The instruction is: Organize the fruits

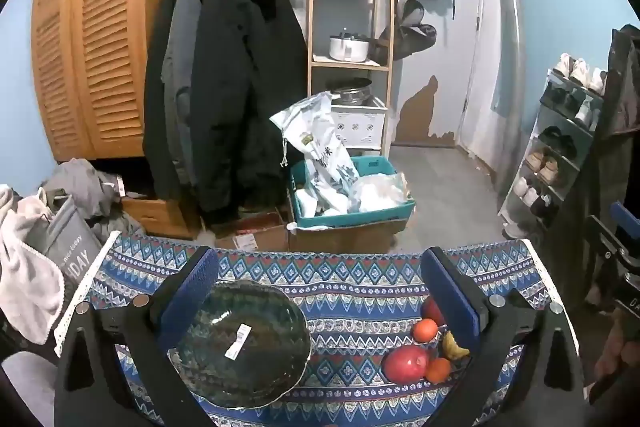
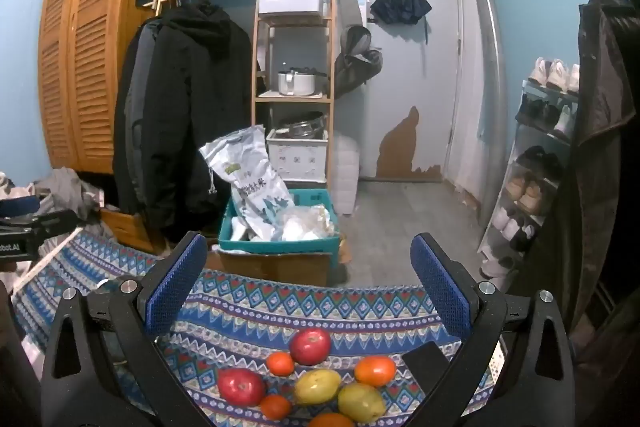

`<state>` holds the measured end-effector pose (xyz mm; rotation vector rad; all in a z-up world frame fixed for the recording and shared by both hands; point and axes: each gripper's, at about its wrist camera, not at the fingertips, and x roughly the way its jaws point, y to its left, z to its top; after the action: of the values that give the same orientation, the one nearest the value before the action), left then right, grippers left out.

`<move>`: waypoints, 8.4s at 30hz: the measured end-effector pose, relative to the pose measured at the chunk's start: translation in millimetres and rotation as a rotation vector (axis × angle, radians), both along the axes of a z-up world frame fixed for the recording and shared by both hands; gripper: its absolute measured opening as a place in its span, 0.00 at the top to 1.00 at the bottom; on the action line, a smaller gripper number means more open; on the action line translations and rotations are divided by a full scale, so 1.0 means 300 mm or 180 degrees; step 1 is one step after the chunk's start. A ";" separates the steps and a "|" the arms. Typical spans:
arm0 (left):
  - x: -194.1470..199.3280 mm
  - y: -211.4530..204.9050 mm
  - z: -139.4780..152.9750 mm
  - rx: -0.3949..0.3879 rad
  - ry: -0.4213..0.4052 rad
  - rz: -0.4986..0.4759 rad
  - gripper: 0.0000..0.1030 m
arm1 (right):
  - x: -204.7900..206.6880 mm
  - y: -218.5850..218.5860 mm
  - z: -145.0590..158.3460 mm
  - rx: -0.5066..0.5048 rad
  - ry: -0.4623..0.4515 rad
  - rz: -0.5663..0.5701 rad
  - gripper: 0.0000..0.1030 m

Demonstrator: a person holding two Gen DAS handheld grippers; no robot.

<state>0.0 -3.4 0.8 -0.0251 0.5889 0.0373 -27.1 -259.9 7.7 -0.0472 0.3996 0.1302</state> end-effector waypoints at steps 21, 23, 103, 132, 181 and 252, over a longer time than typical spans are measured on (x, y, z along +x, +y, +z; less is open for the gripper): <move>-0.010 0.020 0.006 -0.0122 -0.0052 -0.0084 0.01 | -0.001 -0.004 0.004 -0.0012 -0.0016 0.0008 0.03; -0.014 0.017 0.004 -0.0112 -0.0059 -0.0086 0.01 | -0.005 0.010 -0.008 -0.0015 -0.0017 0.0010 0.03; -0.024 0.004 -0.001 -0.0108 -0.0059 -0.0126 0.01 | -0.002 0.036 0.003 -0.0062 0.0008 0.0033 0.03; 0.050 -0.069 -0.140 -0.0087 0.0402 -0.0415 0.01 | 0.066 -0.038 -0.092 -0.0182 0.0547 0.0004 0.03; 0.285 -0.372 -0.855 -0.0039 0.2197 -0.0858 0.02 | 0.273 -0.229 -0.842 -0.0459 0.2768 -0.0263 0.10; 0.164 -0.277 -0.431 -0.0380 0.1121 -0.0981 0.26 | 0.199 -0.099 -0.404 0.0009 0.1479 -0.0041 0.34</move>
<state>49.2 -86.5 -128.4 -0.0439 0.9409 -0.2982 32.5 -289.7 -113.5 -0.0110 0.8634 0.1286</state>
